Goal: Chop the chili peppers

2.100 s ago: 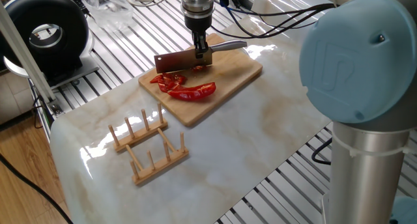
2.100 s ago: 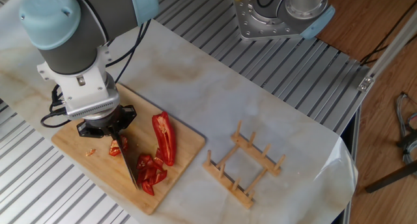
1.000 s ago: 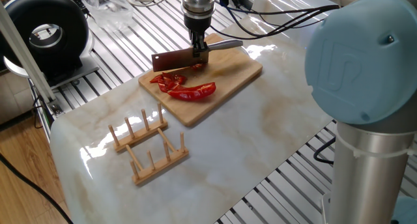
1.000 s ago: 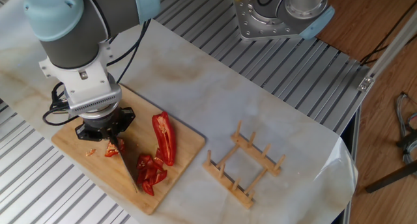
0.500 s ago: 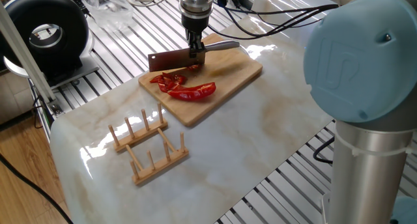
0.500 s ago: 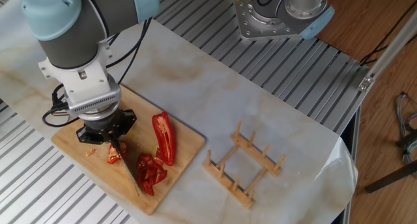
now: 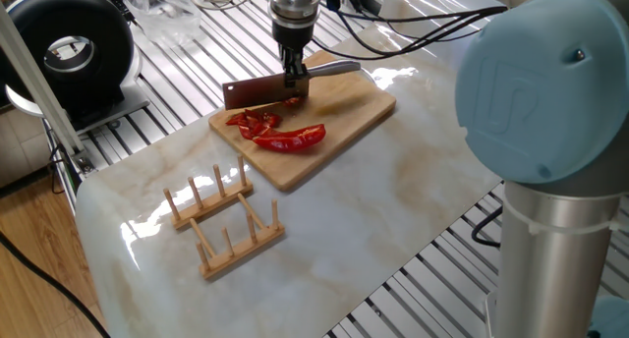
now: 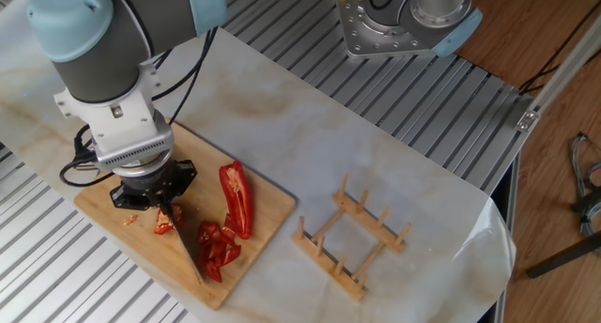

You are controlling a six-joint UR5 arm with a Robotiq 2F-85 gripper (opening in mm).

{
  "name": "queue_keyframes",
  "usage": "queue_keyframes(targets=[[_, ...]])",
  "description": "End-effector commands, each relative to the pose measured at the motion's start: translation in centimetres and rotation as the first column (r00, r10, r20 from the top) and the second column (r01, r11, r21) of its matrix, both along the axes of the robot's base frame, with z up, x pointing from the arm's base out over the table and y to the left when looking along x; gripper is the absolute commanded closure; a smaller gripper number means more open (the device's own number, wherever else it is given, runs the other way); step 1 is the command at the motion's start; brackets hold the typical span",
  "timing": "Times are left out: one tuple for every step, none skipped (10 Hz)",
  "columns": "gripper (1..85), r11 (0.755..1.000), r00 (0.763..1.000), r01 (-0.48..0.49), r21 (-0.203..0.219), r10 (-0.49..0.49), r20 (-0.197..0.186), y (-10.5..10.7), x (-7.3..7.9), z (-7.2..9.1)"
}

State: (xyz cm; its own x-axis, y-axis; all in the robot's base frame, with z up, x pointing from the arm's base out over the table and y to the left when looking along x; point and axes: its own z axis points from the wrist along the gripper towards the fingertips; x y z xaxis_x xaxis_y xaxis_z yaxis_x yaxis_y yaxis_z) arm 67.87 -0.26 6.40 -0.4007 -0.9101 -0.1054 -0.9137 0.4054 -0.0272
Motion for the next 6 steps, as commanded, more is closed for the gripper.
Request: queue_keyframes(targets=[[84.3,1.000,1.000,0.014,0.000,-0.014,-0.009,-0.1,-0.3,0.5],[84.3,1.000,1.000,0.018,-0.021,-0.018,-0.005,-0.5,-0.2,0.1],[84.3,1.000,1.000,0.019,-0.015,-0.019,-0.008,-0.5,-0.1,-0.3],[84.3,1.000,1.000,0.019,-0.017,-0.019,-0.011,-0.5,-0.2,-0.2],[84.3,1.000,1.000,0.022,-0.017,-0.022,-0.016,-0.5,-0.4,0.1],[84.3,0.999,0.999,0.029,-0.024,-0.030,-0.018,-0.6,-0.6,0.8]])
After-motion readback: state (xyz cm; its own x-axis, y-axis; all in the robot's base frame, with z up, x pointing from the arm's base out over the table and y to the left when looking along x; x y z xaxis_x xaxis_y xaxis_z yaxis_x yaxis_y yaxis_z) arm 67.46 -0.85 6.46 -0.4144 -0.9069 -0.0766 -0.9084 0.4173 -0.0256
